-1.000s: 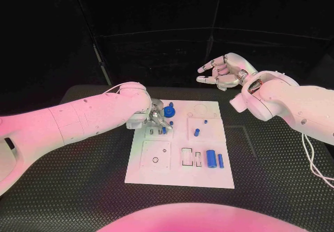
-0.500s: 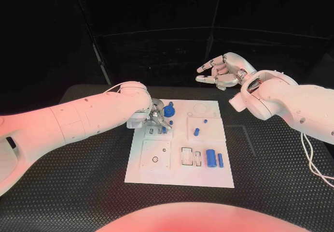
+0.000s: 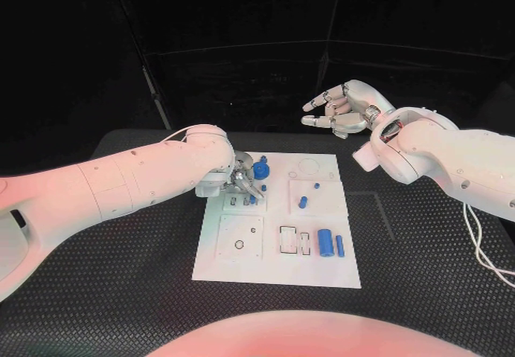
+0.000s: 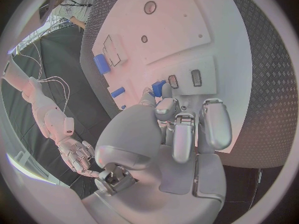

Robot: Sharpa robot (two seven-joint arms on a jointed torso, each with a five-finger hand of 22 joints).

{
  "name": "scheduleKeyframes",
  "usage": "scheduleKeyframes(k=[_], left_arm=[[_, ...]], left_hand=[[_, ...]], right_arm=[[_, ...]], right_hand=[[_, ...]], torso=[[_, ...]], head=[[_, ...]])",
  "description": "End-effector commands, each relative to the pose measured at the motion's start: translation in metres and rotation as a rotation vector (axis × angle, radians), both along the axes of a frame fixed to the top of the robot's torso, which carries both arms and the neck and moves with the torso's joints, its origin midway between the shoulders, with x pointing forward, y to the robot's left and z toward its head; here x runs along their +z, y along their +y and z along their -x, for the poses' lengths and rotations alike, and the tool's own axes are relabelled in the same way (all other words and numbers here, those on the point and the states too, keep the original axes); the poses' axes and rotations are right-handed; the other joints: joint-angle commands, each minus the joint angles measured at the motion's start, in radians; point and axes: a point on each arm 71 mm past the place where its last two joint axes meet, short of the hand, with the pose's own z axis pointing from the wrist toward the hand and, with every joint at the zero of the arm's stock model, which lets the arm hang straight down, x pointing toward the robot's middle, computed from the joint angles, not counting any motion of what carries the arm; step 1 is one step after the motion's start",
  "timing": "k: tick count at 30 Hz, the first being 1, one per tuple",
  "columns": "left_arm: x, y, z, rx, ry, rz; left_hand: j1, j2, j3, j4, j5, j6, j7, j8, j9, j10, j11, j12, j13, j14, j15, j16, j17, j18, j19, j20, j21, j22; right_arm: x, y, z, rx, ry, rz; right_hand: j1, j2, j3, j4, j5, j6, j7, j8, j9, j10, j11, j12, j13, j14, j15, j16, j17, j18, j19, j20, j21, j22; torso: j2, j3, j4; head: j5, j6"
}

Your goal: Assemble the parts on the task board

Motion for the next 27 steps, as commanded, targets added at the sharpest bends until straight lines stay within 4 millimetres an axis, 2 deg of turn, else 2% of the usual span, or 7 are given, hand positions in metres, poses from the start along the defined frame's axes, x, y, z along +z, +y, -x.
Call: scheduleKeyframes(k=[1,9,17,20,23,25,27], left_arm=[[0.000,-0.001,0.000,-0.004,0.016,-0.008],[0.000,0.002,0.000,0.001,0.025,-0.004],[0.000,0.004,0.001,0.013,0.032,0.014],[0.000,0.004,0.001,0.023,0.031,0.029],[0.001,0.006,0.002,0.042,0.031,0.055],[0.002,0.007,0.002,0.060,0.029,0.078],[0.003,0.010,0.003,0.081,0.019,0.102]], left_hand=[[0.020,-0.001,0.016,-0.007,0.006,-0.008,-0.002,-0.002,0.001,-0.009,-0.003,-0.004,-0.002,0.106,-0.005,0.003,0.263,-0.012,-0.001,0.000,0.004,0.001],[0.072,-0.001,0.088,-0.034,0.012,-0.020,-0.004,-0.021,-0.001,-0.020,-0.005,-0.020,-0.013,0.106,-0.007,0.003,0.263,-0.012,-0.002,-0.003,0.004,0.004],[0.105,-0.041,0.220,-0.056,0.048,-0.021,-0.001,-0.045,-0.007,-0.030,-0.005,-0.039,-0.025,0.106,-0.008,0.003,0.263,-0.012,-0.003,-0.005,0.003,0.007],[0.101,-0.079,0.316,-0.061,0.093,-0.019,0.002,-0.050,-0.004,-0.029,-0.001,-0.047,-0.029,0.106,-0.004,0.003,0.263,-0.012,-0.003,-0.005,0.003,0.009],[0.078,-0.137,0.466,-0.072,0.104,-0.018,0.007,-0.050,0.006,-0.024,-0.003,-0.050,-0.030,0.106,0.000,0.003,0.263,-0.011,-0.002,-0.004,0.003,0.013],[0.030,-0.193,0.605,-0.082,0.102,-0.016,0.012,-0.041,0.022,-0.017,-0.002,-0.048,-0.028,0.106,-0.001,0.003,0.263,-0.012,-0.001,0.001,0.004,0.017],[-0.003,-0.222,0.684,-0.097,0.101,-0.016,0.009,-0.031,0.036,-0.012,0.000,-0.047,-0.027,0.106,0.001,0.003,0.263,-0.012,-0.001,0.002,0.004,0.019]], right_arm=[[0.001,0.001,0.000,0.010,0.001,-0.002],[0.001,0.002,0.000,0.011,0.001,-0.002],[0.001,0.002,-0.001,0.013,0.003,-0.001],[0.000,0.002,-0.001,0.013,0.002,-0.001],[0.000,0.002,-0.001,0.013,0.002,-0.001],[0.000,0.001,-0.001,0.013,0.002,-0.001],[0.000,0.001,-0.001,0.012,0.003,-0.001]], right_hand=[[0.001,0.006,-0.002,-0.005,0.006,0.005,-0.003,0.004,-0.001,-0.003,-0.006,-0.003,-0.001,0.057,-0.009,-0.003,0.051,0.010,-0.004,-0.004,-0.006,-0.001],[0.004,0.008,-0.003,-0.007,0.013,0.005,-0.003,0.005,-0.001,-0.001,-0.007,-0.001,0.001,0.058,-0.009,-0.003,0.052,0.010,-0.002,-0.005,-0.006,0.000],[0.005,0.009,-0.003,-0.008,0.016,0.005,-0.004,0.005,-0.001,0.001,-0.007,0.001,0.003,0.058,-0.009,-0.003,0.053,0.010,-0.001,-0.005,-0.006,0.001],[0.005,0.009,-0.003,-0.008,0.016,0.005,-0.004,0.005,-0.001,0.001,-0.007,0.001,0.003,0.058,-0.009,-0.003,0.053,0.010,-0.001,-0.005,-0.006,0.001],[0.005,0.009,-0.003,-0.008,0.016,0.005,-0.004,0.005,-0.001,0.001,-0.007,0.001,0.003,0.058,-0.009,-0.003,0.053,0.010,-0.001,-0.005,-0.006,0.001],[0.005,0.009,-0.003,-0.008,0.016,0.005,-0.004,0.005,-0.001,0.001,-0.007,0.001,0.003,0.058,-0.009,-0.003,0.053,0.010,-0.001,-0.005,-0.006,0.001],[0.005,0.009,-0.003,-0.008,0.016,0.005,-0.004,0.005,-0.001,0.001,-0.007,0.001,0.003,0.058,-0.009,-0.003,0.053,0.010,-0.001,-0.005,-0.006,0.001]], torso=[[0.000,-0.0003,0.0001],[0.000,-0.0002,0.0007],[0.000,-0.0005,0.0008],[0.000,-0.0003,0.0009],[0.000,-0.0004,0.0010],[0.000,-0.0004,0.0008],[0.000,-0.0002,0.0015]], head=[[0.001,-0.001],[0.001,-0.001],[0.004,0.000],[0.004,0.000],[0.004,0.000],[0.003,0.001],[0.000,0.000]])
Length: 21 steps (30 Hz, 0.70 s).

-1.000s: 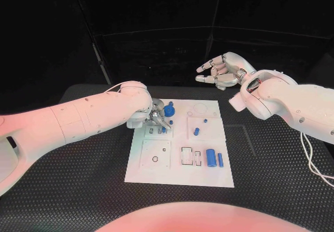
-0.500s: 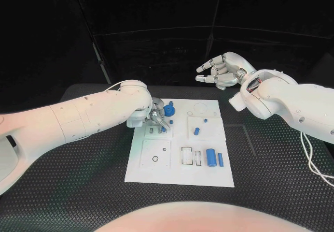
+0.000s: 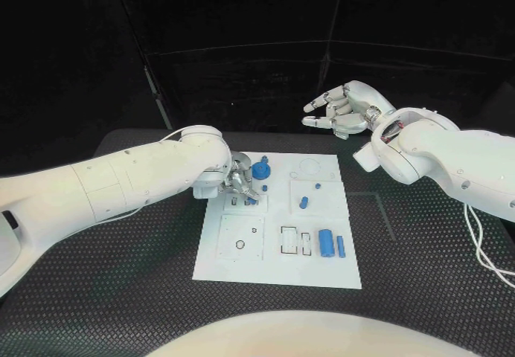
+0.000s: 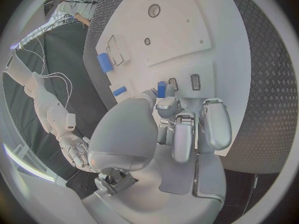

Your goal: Assemble the parts on the task board

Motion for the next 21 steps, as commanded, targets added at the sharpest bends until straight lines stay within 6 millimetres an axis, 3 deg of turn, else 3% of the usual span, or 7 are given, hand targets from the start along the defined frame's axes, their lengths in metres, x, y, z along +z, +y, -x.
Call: scheduleKeyframes(k=[1,4,7,13,21], left_arm=[[0.003,0.001,0.000,0.060,-0.011,0.070],[0.006,0.005,0.001,0.097,-0.025,0.110],[0.007,0.008,0.003,0.129,-0.030,0.148],[0.009,0.014,0.009,0.175,-0.056,0.195],[0.002,0.023,0.019,0.189,-0.125,0.186]], left_hand=[[-0.030,-0.036,0.238,-0.170,0.000,0.002,0.001,0.013,0.015,0.012,0.001,-0.003,0.001,0.106,0.000,0.003,0.263,-0.012,-0.001,0.002,0.004,0.002],[-0.087,-0.069,0.336,-0.199,-0.004,-0.001,0.002,0.031,0.039,0.020,0.001,0.001,0.004,0.106,-0.002,0.003,0.263,-0.013,0.001,0.003,0.005,0.006],[-0.122,-0.077,0.385,-0.219,-0.004,-0.005,-0.001,0.043,0.055,0.024,0.001,0.005,0.007,0.106,-0.002,0.003,0.263,-0.013,0.003,0.002,0.006,0.010],[-0.148,-0.084,0.416,-0.240,-0.003,-0.006,-0.003,0.054,0.069,0.027,0.000,0.008,0.009,0.106,-0.003,0.003,0.263,-0.014,0.004,0.002,0.007,0.012],[-0.155,-0.087,0.424,-0.247,-0.003,-0.006,-0.003,0.057,0.073,0.031,0.000,0.013,0.015,0.106,-0.003,0.003,0.263,-0.014,0.006,0.001,0.009,0.016]], right_arm=[[0.001,0.001,0.000,0.009,-0.002,-0.003],[0.001,0.000,0.000,0.006,-0.002,-0.002],[0.001,-0.001,-0.001,0.003,-0.001,-0.001],[0.000,-0.004,-0.003,-0.004,0.000,0.002],[-0.001,-0.007,-0.004,-0.010,0.001,0.005]], right_hand=[[0.001,0.005,-0.001,-0.005,0.006,0.005,-0.004,0.005,-0.001,0.001,-0.007,0.001,0.001,0.058,-0.009,-0.003,0.053,0.010,-0.001,-0.005,-0.006,0.001],[0.001,0.005,-0.001,-0.005,0.006,0.005,-0.004,0.005,-0.001,0.001,-0.007,0.001,0.001,0.058,-0.009,-0.003,0.053,0.010,-0.001,-0.005,-0.006,0.001],[0.001,0.006,-0.001,-0.005,0.008,0.005,-0.004,0.006,-0.001,0.003,-0.007,0.002,0.003,0.058,-0.009,-0.003,0.052,0.010,-0.001,-0.005,-0.006,0.000],[0.002,0.007,-0.001,-0.005,0.010,0.005,-0.004,0.006,-0.001,0.002,-0.007,0.002,0.002,0.058,-0.009,-0.003,0.053,0.010,-0.001,-0.005,-0.006,0.000],[0.002,0.008,-0.002,-0.005,0.013,0.005,-0.004,0.006,-0.001,0.003,-0.007,0.003,0.002,0.058,-0.010,-0.003,0.052,0.010,-0.001,-0.005,-0.006,-0.001]], torso=[[0.000,0.0003,0.0011],[0.000,0.0003,0.0015],[0.000,0.0000,0.0018],[-0.002,0.0000,0.0039],[-0.006,0.0038,0.0163]], head=[[-0.004,-0.001],[-0.001,-0.003],[0.000,-0.009],[0.004,-0.013],[0.000,-0.022]])
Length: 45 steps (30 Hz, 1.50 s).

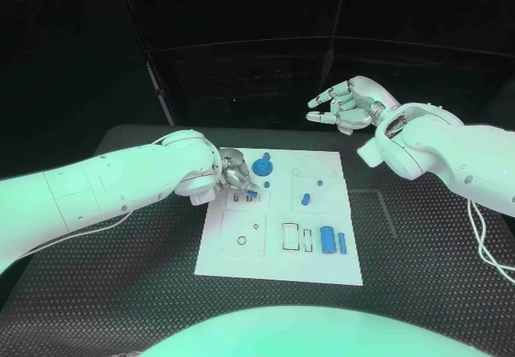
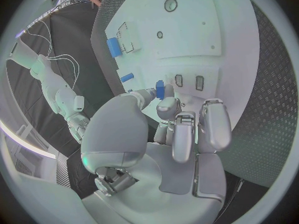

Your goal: Assemble the parts on the task board

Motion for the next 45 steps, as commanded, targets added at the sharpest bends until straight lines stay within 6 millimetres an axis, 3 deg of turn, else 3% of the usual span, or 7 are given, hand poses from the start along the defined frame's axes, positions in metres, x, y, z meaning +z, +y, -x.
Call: scheduleKeyframes(k=[1,8,14,20,45], left_arm=[[0.001,0.003,0.000,0.036,-0.085,0.005],[-0.007,0.009,0.003,0.038,-0.134,-0.031],[-0.013,0.010,0.005,0.038,-0.148,-0.045],[-0.016,0.008,0.006,0.027,-0.156,-0.061],[-0.020,-0.002,0.005,0.000,-0.140,-0.080]], left_hand=[[-0.012,-0.001,0.179,-0.175,-0.003,-0.004,-0.001,0.005,0.001,0.008,-0.001,0.005,0.003,0.106,-0.003,0.003,0.263,-0.015,0.006,0.001,0.005,0.002],[-0.015,-0.002,0.183,-0.178,-0.003,-0.003,-0.001,0.006,0.003,0.011,-0.002,0.010,0.008,0.106,-0.004,0.003,0.263,-0.015,0.008,0.001,0.007,0.006],[-0.017,-0.003,0.185,-0.180,-0.004,-0.003,-0.002,0.007,0.004,0.014,-0.002,0.014,0.011,0.106,-0.004,0.003,0.263,-0.016,0.010,0.001,0.009,0.008],[-0.020,-0.004,0.188,-0.182,-0.004,-0.002,-0.002,0.008,0.006,0.017,-0.002,0.019,0.016,0.106,-0.004,0.003,0.263,-0.017,0.012,0.001,0.011,0.012],[-0.031,-0.003,0.194,-0.183,-0.005,-0.002,-0.003,0.012,0.009,0.023,-0.003,0.026,0.022,0.106,-0.004,0.003,0.263,-0.018,0.015,0.000,0.014,0.017]], right_arm=[[0.001,0.000,0.000,0.008,-0.003,-0.003],[0.001,-0.001,-0.001,0.006,-0.004,-0.002],[0.001,-0.002,-0.001,0.003,-0.005,-0.002],[0.001,-0.002,-0.001,0.004,-0.005,-0.002],[0.000,0.000,-0.002,0.008,-0.005,-0.002]], right_hand=[[0.002,0.008,-0.002,-0.005,0.002,0.005,-0.004,0.006,-0.001,0.003,-0.007,0.003,0.000,0.054,-0.006,-0.003,0.052,0.010,-0.001,-0.005,-0.006,-0.001],[0.002,0.009,-0.002,-0.005,0.004,0.005,-0.004,0.007,-0.001,0.003,-0.007,0.003,0.000,0.054,-0.006,-0.004,0.052,0.010,-0.001,-0.005,-0.006,-0.001],[0.002,0.010,-0.003,-0.006,0.007,0.005,-0.004,0.007,-0.001,0.002,-0.007,0.002,-0.001,0.054,-0.006,-0.004,0.051,0.010,0.000,-0.005,-0.006,0.000],[0.002,0.010,-0.003,-0.006,0.009,0.005,-0.004,0.007,-0.001,0.003,-0.007,0.002,-0.001,0.054,-0.006,-0.004,0.052,0.010,0.000,-0.005,-0.007,-0.001],[0.003,0.010,-0.003,-0.006,0.009,0.005,-0.004,0.007,-0.001,0.003,-0.007,0.002,-0.001,0.054,-0.006,-0.004,0.052,0.010,0.000,-0.005,-0.007,-0.001]], torso=[[-0.003,0.0023,0.0085],[-0.006,0.0040,0.0108],[-0.005,0.0027,0.0126],[-0.004,0.0049,0.0100],[-0.003,0.0056,0.0098]], head=[[-0.002,-0.004],[-0.001,-0.006],[-0.001,-0.006],[0.001,-0.004],[-0.004,-0.004]])
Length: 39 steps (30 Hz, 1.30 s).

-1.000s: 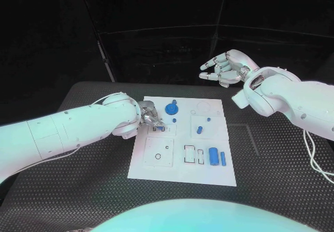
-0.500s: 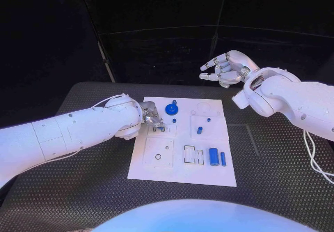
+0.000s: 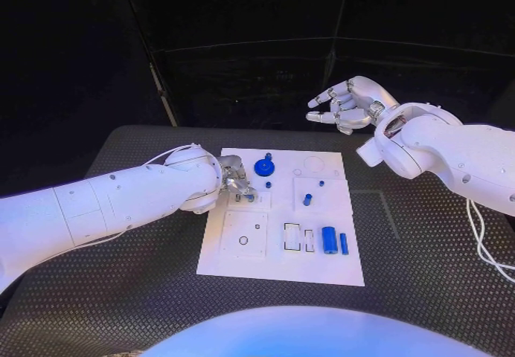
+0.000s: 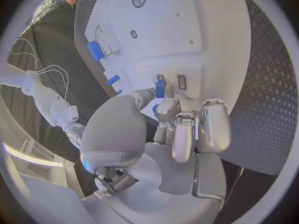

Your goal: Assemble the parts on the task board

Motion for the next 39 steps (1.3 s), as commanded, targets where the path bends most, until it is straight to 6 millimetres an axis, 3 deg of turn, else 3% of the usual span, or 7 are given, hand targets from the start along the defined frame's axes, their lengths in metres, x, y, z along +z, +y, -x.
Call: scheduleKeyframes(k=[1,39], left_arm=[[0.0002,-0.0016,-0.0006,-0.016,0.000,-0.013],[-0.0031,-0.0029,0.0010,-0.077,0.036,-0.080]], left_hand=[[-0.003,0.008,0.157,-0.151,0.004,-0.002,-0.004,0.004,0.001,0.007,-0.002,0.003,-0.002,0.106,-0.004,0.003,0.263,-0.018,0.008,0.000,0.005,0.000],[-0.009,-0.001,0.162,-0.164,0.003,0.001,-0.007,0.013,0.009,0.007,-0.004,0.004,-0.002,0.106,-0.005,0.003,0.263,-0.017,0.007,0.000,0.004,-0.001]], right_arm=[[0.0014,0.0016,0.0001,0.012,-0.005,-0.004],[0.0007,0.0036,-0.0003,0.021,-0.003,-0.004]], right_hand=[[0.003,0.010,0.000,-0.003,0.004,0.005,-0.004,0.002,-0.001,0.003,-0.007,0.002,0.000,0.054,-0.006,-0.004,0.051,0.010,0.000,-0.005,-0.007,-0.001],[0.003,0.012,-0.001,-0.003,0.009,0.005,-0.004,0.003,-0.001,0.002,-0.008,0.001,-0.002,0.054,-0.006,-0.004,0.051,0.010,0.000,-0.006,-0.007,-0.002]], torso=[[0.000,0.0000,-0.0001],[0.000,-0.0011,0.0017]], head=[[-0.001,0.002],[-0.001,-0.015]])
